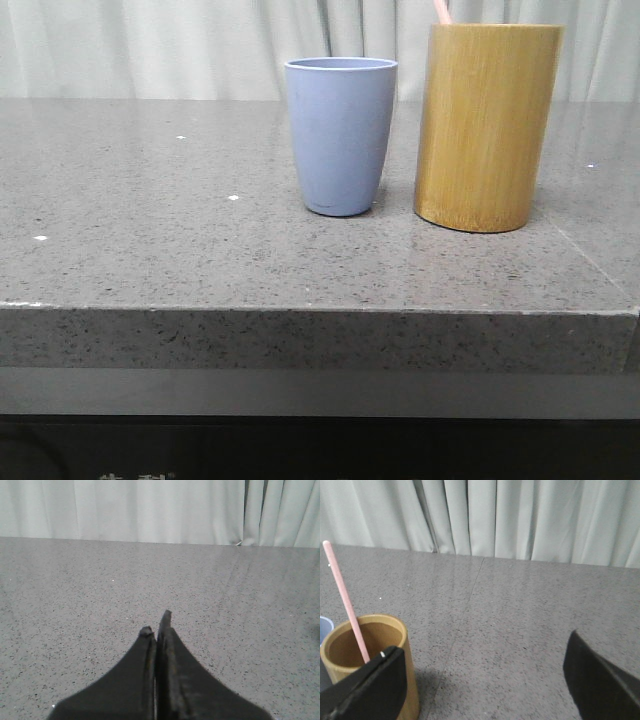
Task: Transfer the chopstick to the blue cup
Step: 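Grasp the pink stick in the bamboo holder with the right gripper, lift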
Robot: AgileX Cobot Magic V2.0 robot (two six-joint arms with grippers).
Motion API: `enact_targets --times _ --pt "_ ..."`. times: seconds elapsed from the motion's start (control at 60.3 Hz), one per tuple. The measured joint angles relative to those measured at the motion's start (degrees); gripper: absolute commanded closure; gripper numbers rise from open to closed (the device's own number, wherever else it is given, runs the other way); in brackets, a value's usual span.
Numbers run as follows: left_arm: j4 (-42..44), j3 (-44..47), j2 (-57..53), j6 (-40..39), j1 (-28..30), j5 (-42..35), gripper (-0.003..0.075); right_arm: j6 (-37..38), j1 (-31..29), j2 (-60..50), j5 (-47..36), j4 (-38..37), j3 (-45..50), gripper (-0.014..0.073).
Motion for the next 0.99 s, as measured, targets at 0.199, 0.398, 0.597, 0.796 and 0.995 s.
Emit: enact_targets --times 0.199,0.398,0.597,0.796,0.995 --pt "0.0 0.0 0.0 0.0 0.0 0.0 0.0739 -0.6 8.3 14.0 -0.6 0.0 -8.8 -0.0050" --pt "0.0 0.0 0.0 0.0 0.0 0.0 0.0739 -0.8 18.0 25.6 -3.3 0.0 -15.9 -0.0050" --pt "0.0 0.0 0.0 0.0 0.0 0.0 0.0739 -0.8 21.2 35.5 -4.7 -0.6 -22.0 -0.0050" --pt "0.0 0.0 0.0 0.0 0.0 0.0 0.0739 -0.8 21.2 42.8 -6.2 -1.9 -26.7 -0.0037" --pt "0.0 0.0 0.0 0.0 0.0 0.0 0.0739 -0.8 21.2 45.8 -7.8 -3.2 -28.5 0.0222"
